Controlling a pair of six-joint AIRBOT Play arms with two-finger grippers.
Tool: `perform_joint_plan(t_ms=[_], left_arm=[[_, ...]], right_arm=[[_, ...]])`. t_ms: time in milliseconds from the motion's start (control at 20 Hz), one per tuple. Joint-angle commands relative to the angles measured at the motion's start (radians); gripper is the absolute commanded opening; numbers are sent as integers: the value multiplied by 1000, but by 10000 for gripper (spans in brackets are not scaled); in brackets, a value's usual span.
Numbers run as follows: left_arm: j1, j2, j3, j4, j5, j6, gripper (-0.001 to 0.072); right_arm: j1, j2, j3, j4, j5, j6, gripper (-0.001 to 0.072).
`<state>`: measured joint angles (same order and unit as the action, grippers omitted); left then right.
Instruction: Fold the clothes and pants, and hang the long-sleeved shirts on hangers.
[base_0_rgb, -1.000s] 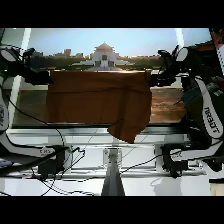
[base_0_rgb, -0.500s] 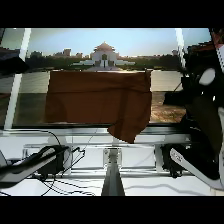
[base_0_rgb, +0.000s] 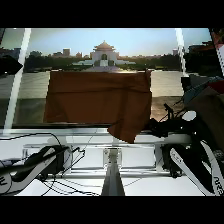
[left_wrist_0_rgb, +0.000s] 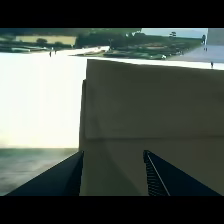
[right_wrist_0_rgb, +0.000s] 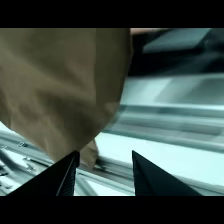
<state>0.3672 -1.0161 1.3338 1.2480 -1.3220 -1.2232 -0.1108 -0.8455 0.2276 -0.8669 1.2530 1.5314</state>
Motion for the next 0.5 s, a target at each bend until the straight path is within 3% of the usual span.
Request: perform_joint_plan(t_ms=[0,50,150,350,400,450], left_arm=[[1,3,-48,0,0,-12,394],[1,3,-67,3,3,-13,388],[6,-5,-109,60,25,-66,203],[47,-39,-198,185,37,-128,207],[64,-47,-227,185,38,-127,261],[82,-56,-262,187,37,-122,301]], right_arm=[[0,7,-60,124,-48,0,370],[0,7,-60,162,-57,-2,370],[7,7,-60,200,-77,-2,370],[121,8,-58,237,-154,-2,368],[145,8,-55,236,-183,-4,366],[157,8,-48,232,-208,-13,285]])
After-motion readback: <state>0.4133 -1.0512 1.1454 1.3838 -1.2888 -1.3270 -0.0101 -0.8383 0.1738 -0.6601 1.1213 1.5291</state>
